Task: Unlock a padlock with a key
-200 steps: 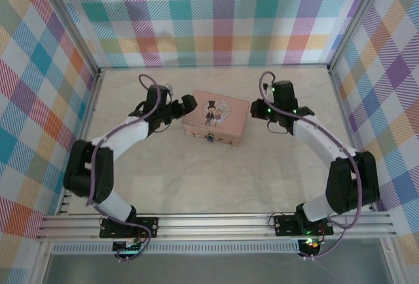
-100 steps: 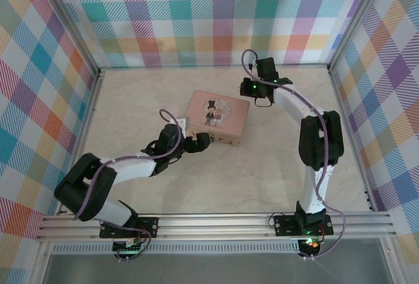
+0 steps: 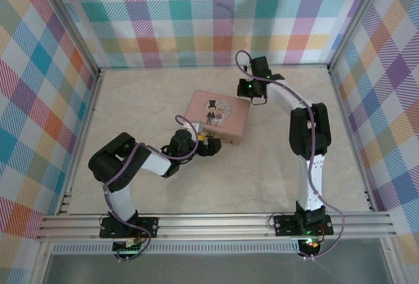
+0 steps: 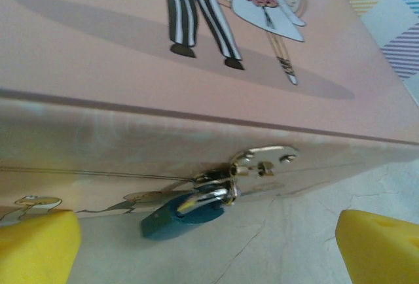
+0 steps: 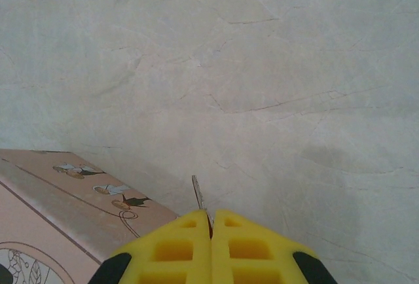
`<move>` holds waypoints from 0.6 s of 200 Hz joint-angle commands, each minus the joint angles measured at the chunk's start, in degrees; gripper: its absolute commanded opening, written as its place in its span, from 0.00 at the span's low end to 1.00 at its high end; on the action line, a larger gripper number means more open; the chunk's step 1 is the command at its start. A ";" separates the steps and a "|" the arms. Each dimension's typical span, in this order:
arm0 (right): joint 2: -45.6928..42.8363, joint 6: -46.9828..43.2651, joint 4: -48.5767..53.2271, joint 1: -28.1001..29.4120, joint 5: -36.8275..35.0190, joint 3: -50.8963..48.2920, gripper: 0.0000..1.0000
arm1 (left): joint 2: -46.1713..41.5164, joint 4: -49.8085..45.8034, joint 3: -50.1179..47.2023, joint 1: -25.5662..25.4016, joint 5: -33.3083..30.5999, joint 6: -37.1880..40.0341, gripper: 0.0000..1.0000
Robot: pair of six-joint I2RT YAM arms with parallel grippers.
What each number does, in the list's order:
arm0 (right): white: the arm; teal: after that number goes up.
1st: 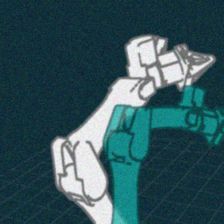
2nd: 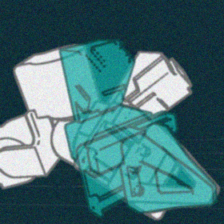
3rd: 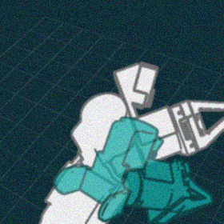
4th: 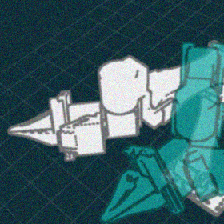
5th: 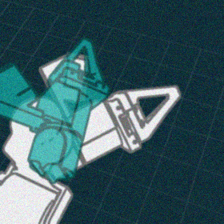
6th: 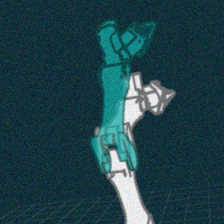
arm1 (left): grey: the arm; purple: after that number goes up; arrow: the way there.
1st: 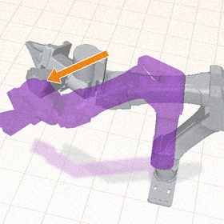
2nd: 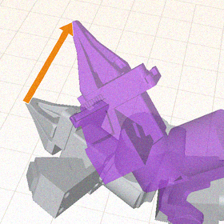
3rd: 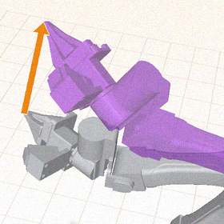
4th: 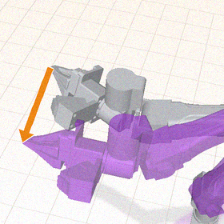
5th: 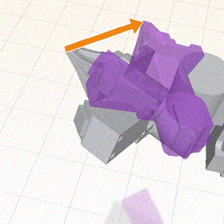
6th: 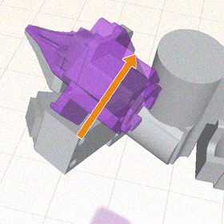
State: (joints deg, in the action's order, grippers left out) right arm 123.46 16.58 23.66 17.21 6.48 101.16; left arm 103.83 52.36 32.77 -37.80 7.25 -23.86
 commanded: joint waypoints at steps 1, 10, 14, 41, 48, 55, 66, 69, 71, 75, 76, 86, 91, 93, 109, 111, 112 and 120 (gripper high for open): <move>1.87 -1.59 2.17 -0.32 0.96 2.49 0.00 | 1.90 4.76 2.66 -1.02 3.20 2.92 0.98; 2.25 -1.76 2.34 -0.11 1.38 2.68 0.00 | 2.41 5.12 2.97 -1.05 4.20 3.26 0.97; 2.45 -1.89 2.42 -0.01 1.43 2.80 0.00 | 2.59 5.06 3.14 -1.05 4.69 3.41 0.97; 4.63 -3.15 4.62 0.62 1.95 4.92 0.00 | 3.39 3.44 4.63 -1.05 7.70 4.77 0.93; 5.13 -3.45 5.47 0.89 2.02 5.49 0.00 | 3.46 3.28 4.90 -1.05 8.22 4.99 0.92; 5.57 -3.74 5.85 1.18 2.20 5.79 0.00 | 3.53 3.28 5.02 -1.05 8.82 5.20 0.92; 5.74 -3.81 5.83 1.56 2.47 5.56 0.00 | 3.80 3.07 5.67 -1.04 10.25 5.48 0.90; 5.81 -3.83 5.79 1.59 2.53 5.49 0.00 | 3.92 2.88 5.89 -1.05 10.54 5.53 0.90; 5.82 -3.83 5.78 1.68 2.56 5.50 0.00 | 4.03 2.74 6.09 -1.05 10.87 5.50 0.90; 5.91 -3.83 5.78 1.86 2.57 5.30 0.00 | 4.26 2.55 6.50 -1.05 11.39 5.62 0.89; 5.96 -3.83 5.78 1.86 2.57 5.29 0.00 | 4.31 2.52 6.59 -1.05 11.57 5.64 0.89; 6.00 -3.92 5.79 2.27 2.57 4.93 0.00 | 5.00 2.31 7.52 -1.05 12.75 5.70 0.88; 6.00 -3.92 5.66 2.30 2.57 4.69 0.00 | 5.31 2.22 7.97 -1.05 12.95 5.64 0.87; 6.00 -3.92 5.60 2.37 2.57 4.55 0.00 | 5.43 2.22 8.11 -1.05 13.08 5.61 0.87; 5.89 -3.83 5.27 2.56 2.71 3.66 0.00 | 6.24 2.25 9.18 -1.05 13.52 5.40 0.88; 5.87 -3.83 5.21 2.56 2.80 3.57 0.00 | 6.28 2.30 9.29 -1.05 13.46 5.40 0.88; 5.85 -3.83 5.19 2.52 2.82 3.50 0.00 | 6.29 2.30 9.35 -1.05 13.43 5.40 0.88; 5.69 -3.83 4.95 2.54 2.84 3.02 0.00 | 6.38 2.84 9.43 -1.05 13.45 5.55 0.88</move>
State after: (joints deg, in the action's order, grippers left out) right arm 127.90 13.37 25.15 17.98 6.81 105.71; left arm 109.19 52.49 39.48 -38.09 17.45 -19.88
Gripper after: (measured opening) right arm 0.066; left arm 0.880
